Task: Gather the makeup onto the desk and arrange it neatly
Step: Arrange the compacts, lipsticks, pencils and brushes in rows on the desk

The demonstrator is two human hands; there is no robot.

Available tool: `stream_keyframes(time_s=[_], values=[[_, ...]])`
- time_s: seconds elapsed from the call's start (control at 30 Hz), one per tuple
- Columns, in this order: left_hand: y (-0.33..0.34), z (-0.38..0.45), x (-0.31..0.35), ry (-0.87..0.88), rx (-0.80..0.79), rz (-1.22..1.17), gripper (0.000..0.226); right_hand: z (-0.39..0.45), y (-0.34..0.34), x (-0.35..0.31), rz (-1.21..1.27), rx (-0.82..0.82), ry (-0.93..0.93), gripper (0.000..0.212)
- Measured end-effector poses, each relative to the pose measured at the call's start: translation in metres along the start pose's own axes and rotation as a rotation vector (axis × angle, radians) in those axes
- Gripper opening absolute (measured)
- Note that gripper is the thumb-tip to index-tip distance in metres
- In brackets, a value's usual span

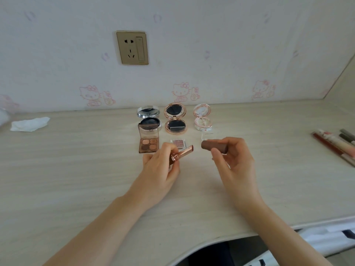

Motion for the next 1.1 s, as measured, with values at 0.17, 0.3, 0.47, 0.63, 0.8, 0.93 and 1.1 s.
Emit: stream_keyframes(time_s=[0.17, 0.3, 0.47, 0.63, 0.8, 0.93, 1.1], values=[[0.003, 0.002, -0.011, -0.144, 0.084, -0.338, 0.01, 0.001, -0.001, -0.001, -0.059, 0.026, -0.023, 0.023], [0.007, 0.003, -0.012, -0.229, 0.12, -0.504, 0.013, 0.0, 0.003, 0.0, -0.113, 0.024, -0.029, 0.028], [0.008, 0.004, -0.007, -0.226, 0.097, -0.585, 0.009, -0.001, 0.006, 0.003, -0.149, -0.002, -0.017, 0.038], [0.004, 0.009, -0.003, -0.255, 0.167, -0.68, 0.006, 0.004, 0.004, 0.011, -0.156, -0.014, 0.073, 0.035], [0.006, 0.021, 0.004, -0.215, 0.122, -0.595, 0.006, 0.013, -0.009, 0.015, -0.087, -0.037, 0.204, 0.033], [0.011, 0.043, 0.012, -0.202, 0.063, -0.452, 0.004, 0.027, -0.03, 0.011, -0.058, -0.075, 0.227, 0.022], [0.022, 0.083, 0.025, -0.186, -0.002, -0.366, 0.006, 0.052, -0.058, 0.007, -0.087, -0.053, 0.255, 0.021]])
Point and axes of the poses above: each hand's wrist, its own z-axis towards the middle knuckle, its own y-axis out of the palm, x = y × z, the point moved 6 cm from there along z, towards the middle knuckle, and after that the axes turned 13 degrees about y, right-handed, at the moved point
